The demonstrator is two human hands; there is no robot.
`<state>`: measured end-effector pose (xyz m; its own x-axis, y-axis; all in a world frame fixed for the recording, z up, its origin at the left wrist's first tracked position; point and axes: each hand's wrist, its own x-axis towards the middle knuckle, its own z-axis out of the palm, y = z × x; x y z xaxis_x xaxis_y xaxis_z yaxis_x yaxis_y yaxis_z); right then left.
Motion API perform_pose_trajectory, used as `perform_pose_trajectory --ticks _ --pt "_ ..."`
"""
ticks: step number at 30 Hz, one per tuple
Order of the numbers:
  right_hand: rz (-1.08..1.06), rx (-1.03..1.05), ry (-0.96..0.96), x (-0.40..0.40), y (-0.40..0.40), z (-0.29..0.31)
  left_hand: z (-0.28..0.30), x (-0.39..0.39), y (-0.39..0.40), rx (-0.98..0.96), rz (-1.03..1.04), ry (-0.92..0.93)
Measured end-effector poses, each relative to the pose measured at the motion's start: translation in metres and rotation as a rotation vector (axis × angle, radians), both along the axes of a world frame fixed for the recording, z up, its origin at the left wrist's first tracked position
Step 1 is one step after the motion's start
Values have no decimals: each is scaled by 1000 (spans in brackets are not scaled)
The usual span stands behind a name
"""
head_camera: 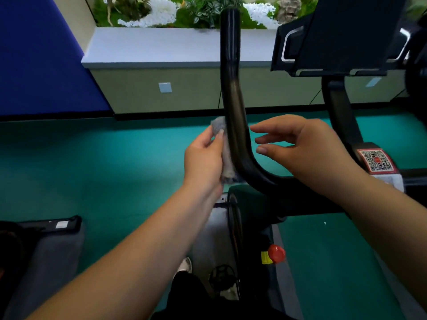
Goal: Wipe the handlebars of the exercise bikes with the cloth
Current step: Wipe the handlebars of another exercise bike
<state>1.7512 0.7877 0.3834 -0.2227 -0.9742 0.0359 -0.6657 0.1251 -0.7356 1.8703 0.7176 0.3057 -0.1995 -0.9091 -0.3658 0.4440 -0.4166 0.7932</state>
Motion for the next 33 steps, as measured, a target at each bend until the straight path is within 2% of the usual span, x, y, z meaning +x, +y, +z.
perform_pose_trajectory --ticks 4,9,12,16,19,23,29,33 --pt "-14 -24 15 -5 12 2 7 -8 -32 59 -77 132" --pt "-44 -13 -5 -8 21 -3 -5 8 10 66 -96 243" --pt "-41 -1 -6 -6 22 -4 -6 4 3 46 -99 214" --pt "-53 -2 -11 -7 23 0 4 -10 -9 152 -165 293" --pt "-58 3 -52 -12 25 1 0 -6 10 195 -204 379" --pt "-63 16 -104 -21 31 -1 -11 12 55 186 -210 343" --pt "-58 11 -79 -28 38 0 5 -3 25 199 -185 286" --pt "-42 13 8 -32 46 3 0 2 44 207 -170 265"
